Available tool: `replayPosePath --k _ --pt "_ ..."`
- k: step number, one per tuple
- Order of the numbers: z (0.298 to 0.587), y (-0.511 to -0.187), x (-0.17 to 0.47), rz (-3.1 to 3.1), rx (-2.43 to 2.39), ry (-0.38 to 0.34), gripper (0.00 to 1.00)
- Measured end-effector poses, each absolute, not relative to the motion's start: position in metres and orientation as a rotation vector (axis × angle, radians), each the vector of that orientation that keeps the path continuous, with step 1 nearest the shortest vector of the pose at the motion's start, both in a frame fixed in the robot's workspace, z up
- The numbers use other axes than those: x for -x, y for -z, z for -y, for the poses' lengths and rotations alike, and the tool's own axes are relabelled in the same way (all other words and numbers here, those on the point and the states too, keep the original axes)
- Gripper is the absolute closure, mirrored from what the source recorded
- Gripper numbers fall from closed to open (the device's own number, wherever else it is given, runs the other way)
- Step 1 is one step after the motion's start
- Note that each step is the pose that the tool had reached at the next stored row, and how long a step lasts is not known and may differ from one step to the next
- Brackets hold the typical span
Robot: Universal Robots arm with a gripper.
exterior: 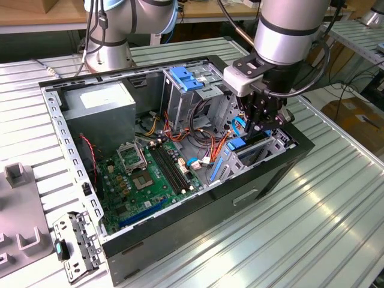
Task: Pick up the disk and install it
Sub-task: 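Insert the second disk wire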
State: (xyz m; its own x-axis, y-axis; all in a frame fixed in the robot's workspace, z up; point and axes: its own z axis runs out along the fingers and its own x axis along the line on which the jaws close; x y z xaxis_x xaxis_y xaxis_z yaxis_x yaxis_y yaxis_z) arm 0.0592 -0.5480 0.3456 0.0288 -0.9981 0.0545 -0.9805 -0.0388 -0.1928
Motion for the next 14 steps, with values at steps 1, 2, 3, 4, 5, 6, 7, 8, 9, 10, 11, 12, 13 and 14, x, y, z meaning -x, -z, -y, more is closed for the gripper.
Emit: replayPosePath --k 1,2,3,4,5,6,7,8,9,10,11,12,13,14 --pt "0.548 -0.3455 -0.0592 -2.105 2.178 0.265 0.84" --pt "0.5481 -0.3455 -0.0592 -2.103 2.176 0.266 0.84" --pt "0.5481 -0.3454 -0.0591 -2.102 2.175 0.267 0.84" --pt "0.5481 -0.3453 -0.059 -2.101 2.173 0.268 0.84" --pt "0.5481 -0.3453 -0.0589 -2.1 2.172 0.269 0.84" --pt "0.5481 -0.3452 -0.0589 -2.099 2.171 0.269 0.84" --pt "0.5481 -0.3451 -0.0588 -2.099 2.171 0.269 0.84" --pt "0.5482 -0.3449 -0.0589 -2.099 2.17 0.269 0.84" --pt "0.5487 -0.3417 -0.0589 -2.097 2.168 0.264 0.84" --pt "0.5502 -0.3371 -0.0589 -2.096 2.166 0.261 0.84" --pt "0.5504 -0.3372 -0.0589 -2.096 2.166 0.261 0.83" --pt "0.5503 -0.3401 -0.0589 -2.096 2.166 0.261 0.76" --pt "0.5503 -0.3424 -0.0589 -2.096 2.166 0.261 0.76" --pt "0.5503 -0.3448 -0.0589 -2.096 2.166 0.261 0.76"
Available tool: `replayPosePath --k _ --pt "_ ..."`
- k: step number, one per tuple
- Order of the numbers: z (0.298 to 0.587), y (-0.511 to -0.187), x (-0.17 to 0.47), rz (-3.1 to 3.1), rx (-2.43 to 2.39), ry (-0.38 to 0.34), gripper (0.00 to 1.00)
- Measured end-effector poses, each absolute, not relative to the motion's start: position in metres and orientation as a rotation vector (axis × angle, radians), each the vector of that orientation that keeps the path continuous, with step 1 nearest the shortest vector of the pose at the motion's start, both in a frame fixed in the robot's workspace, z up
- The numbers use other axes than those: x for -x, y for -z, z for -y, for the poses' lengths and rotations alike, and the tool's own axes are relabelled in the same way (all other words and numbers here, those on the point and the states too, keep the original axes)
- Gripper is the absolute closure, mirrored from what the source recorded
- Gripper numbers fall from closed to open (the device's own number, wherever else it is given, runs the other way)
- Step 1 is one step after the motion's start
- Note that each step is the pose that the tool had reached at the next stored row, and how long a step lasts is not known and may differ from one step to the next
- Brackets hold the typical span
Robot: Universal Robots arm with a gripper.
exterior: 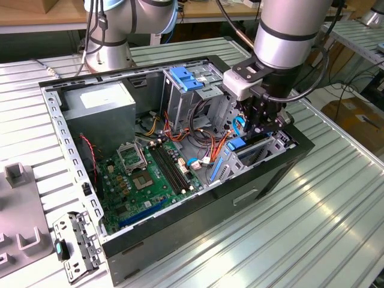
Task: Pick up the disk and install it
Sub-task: 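Insert the second disk wire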
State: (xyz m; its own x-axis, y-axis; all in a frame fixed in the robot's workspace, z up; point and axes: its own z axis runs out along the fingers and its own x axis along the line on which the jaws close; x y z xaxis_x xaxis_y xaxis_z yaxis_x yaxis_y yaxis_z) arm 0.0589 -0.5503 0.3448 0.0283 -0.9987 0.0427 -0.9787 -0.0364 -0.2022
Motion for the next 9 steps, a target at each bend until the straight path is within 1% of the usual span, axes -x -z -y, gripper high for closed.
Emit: replayPosePath --k 7,8,9 --pt "0.5503 -0.3544 -0.0589 -2.096 2.166 0.261 0.76" --pt "0.5503 -0.3544 -0.0589 -2.096 2.166 0.261 0.78" --pt "0.5503 -0.3545 -0.0589 -2.096 2.166 0.261 0.84"
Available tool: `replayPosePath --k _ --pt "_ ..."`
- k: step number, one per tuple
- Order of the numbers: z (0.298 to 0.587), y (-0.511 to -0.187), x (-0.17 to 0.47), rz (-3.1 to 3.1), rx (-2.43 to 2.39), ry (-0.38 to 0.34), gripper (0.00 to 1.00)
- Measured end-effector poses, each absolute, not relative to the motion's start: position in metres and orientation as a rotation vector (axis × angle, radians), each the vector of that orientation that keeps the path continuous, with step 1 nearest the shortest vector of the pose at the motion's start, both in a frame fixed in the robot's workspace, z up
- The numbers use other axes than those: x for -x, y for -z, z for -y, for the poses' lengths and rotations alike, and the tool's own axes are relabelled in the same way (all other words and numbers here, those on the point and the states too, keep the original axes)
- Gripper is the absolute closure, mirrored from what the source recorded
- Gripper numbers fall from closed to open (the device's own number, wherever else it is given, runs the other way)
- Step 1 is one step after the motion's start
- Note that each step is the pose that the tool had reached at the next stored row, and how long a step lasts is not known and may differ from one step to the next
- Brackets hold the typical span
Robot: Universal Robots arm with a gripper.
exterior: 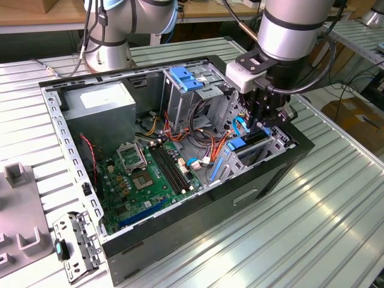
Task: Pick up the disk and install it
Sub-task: 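Insert the second disk wire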
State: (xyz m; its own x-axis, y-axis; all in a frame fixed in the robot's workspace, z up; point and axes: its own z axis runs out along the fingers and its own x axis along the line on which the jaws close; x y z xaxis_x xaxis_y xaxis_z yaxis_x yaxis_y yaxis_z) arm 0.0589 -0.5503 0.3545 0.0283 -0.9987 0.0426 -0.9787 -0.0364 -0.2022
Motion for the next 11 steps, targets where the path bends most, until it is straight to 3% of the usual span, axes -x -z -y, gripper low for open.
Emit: replayPosePath --k 2,11 --pt "0.5503 -0.3547 -0.0589 -2.096 2.166 0.261 0.89" --pt "0.5503 -0.3555 -0.0589 -2.096 2.166 0.261 0.89"
